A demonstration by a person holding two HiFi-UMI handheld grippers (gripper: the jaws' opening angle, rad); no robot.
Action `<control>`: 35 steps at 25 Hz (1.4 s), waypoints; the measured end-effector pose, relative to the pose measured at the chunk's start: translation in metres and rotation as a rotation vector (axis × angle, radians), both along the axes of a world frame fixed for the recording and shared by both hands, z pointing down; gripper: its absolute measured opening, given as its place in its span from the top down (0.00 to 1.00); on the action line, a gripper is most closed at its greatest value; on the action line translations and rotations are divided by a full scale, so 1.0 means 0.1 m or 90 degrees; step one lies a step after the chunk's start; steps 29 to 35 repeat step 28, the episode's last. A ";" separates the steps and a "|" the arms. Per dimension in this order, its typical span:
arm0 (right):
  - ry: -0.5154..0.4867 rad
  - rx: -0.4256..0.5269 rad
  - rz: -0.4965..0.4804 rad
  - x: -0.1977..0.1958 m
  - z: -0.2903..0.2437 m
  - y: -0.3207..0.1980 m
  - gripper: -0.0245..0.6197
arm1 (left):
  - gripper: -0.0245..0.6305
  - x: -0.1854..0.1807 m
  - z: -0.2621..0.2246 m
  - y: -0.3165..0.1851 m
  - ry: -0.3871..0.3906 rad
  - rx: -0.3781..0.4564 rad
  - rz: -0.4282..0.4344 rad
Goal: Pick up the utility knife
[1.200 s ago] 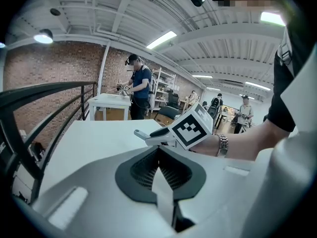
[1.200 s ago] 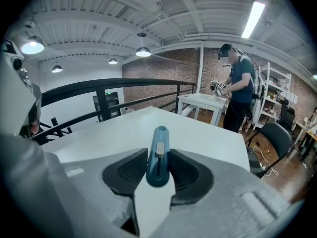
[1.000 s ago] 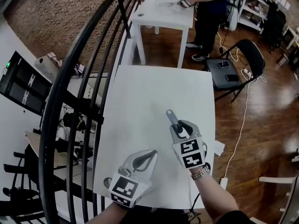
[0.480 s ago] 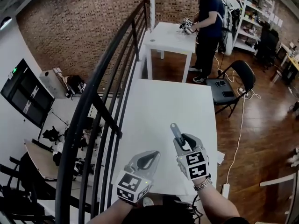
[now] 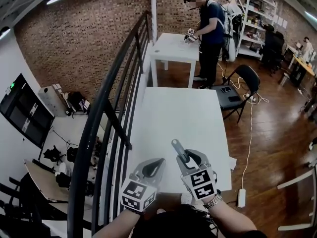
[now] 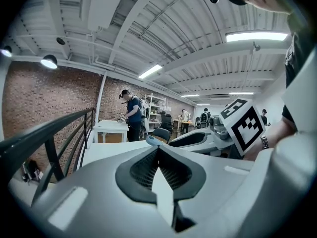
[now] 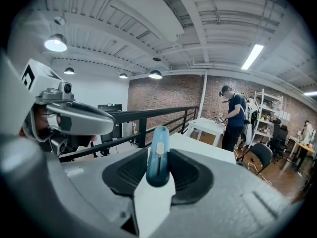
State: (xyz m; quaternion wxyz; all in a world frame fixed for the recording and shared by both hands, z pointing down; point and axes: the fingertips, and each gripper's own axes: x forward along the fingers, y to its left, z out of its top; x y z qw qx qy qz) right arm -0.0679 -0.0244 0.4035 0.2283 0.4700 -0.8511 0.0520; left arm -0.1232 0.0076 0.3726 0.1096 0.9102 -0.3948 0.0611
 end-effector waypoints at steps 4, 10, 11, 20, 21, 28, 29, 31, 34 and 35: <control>-0.002 0.008 -0.009 -0.02 -0.05 0.18 0.76 | 0.94 0.00 -0.07 0.09 -0.001 0.010 -0.001; -0.003 0.011 -0.026 0.09 -0.10 0.28 0.76 | 0.94 0.08 -0.13 0.06 -0.001 0.015 -0.018; -0.003 0.014 -0.029 0.12 -0.12 0.30 0.76 | 0.94 0.11 -0.14 0.06 -0.002 0.015 -0.020; -0.008 0.027 -0.046 0.42 -0.19 0.30 0.76 | 0.94 0.43 -0.17 0.07 -0.011 0.018 -0.032; -0.009 0.028 -0.047 0.45 -0.19 0.30 0.76 | 0.94 0.45 -0.17 0.07 -0.013 0.019 -0.032; -0.015 0.034 -0.052 0.54 -0.19 0.30 0.76 | 0.94 0.55 -0.16 0.09 -0.021 0.024 -0.037; -0.015 0.034 -0.052 0.54 -0.19 0.30 0.76 | 0.94 0.55 -0.16 0.09 -0.021 0.024 -0.037; -0.015 0.034 -0.052 0.54 -0.19 0.30 0.76 | 0.94 0.55 -0.16 0.09 -0.021 0.024 -0.037; -0.015 0.034 -0.052 0.54 -0.19 0.30 0.76 | 0.94 0.55 -0.16 0.09 -0.021 0.024 -0.037; -0.015 0.034 -0.052 0.54 -0.19 0.30 0.76 | 0.94 0.55 -0.16 0.09 -0.021 0.024 -0.037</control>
